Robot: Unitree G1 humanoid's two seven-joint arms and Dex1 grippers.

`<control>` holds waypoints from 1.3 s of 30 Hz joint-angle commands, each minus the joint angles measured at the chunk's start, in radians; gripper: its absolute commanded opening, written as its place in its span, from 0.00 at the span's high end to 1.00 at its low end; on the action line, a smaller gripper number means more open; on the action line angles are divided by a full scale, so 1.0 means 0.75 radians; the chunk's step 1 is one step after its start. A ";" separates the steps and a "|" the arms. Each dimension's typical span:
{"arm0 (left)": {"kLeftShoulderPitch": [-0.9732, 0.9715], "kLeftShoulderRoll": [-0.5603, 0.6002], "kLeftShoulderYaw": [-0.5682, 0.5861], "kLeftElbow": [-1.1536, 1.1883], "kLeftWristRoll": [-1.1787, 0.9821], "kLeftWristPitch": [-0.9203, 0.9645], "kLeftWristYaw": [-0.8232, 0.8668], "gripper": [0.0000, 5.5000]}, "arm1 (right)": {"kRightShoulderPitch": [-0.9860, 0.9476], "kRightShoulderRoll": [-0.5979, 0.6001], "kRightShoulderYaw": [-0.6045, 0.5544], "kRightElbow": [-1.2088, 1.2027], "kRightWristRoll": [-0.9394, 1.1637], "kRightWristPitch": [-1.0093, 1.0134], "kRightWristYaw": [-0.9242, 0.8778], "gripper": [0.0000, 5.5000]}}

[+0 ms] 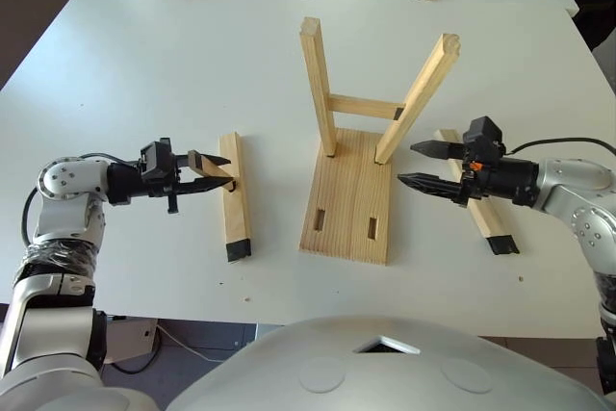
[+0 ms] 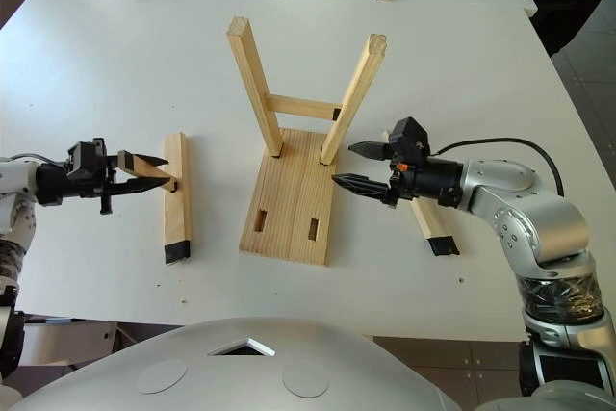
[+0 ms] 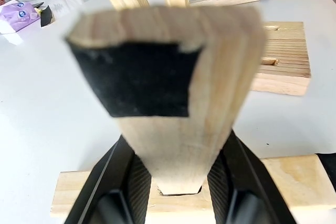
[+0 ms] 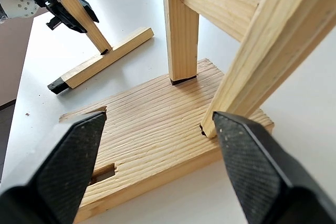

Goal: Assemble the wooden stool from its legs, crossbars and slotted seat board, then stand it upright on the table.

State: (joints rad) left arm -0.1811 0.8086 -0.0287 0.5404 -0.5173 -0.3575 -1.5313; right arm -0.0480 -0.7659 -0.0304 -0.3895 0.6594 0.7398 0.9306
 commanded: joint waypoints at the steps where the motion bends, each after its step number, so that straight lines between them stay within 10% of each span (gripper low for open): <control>1: 0.074 -0.057 -0.029 0.007 0.098 0.105 0.074 0.76 | -0.017 -0.010 0.009 0.002 -0.018 -0.009 0.004 0.32; 22: 0.129 -0.039 -0.067 -0.282 0.339 0.343 0.499 0.76 | 0.009 0.000 0.010 -0.012 -0.053 -0.024 0.000 0.32; 39: 0.112 -0.142 -0.033 -0.172 0.341 0.336 0.530 0.29 | -0.006 0.000 0.035 0.010 -0.081 -0.036 0.016 0.32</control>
State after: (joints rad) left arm -0.1223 0.7015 -0.0422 0.3849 -0.2981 -0.1110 -1.1291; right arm -0.0405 -0.7557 -0.0054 -0.3884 0.6095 0.7173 0.9403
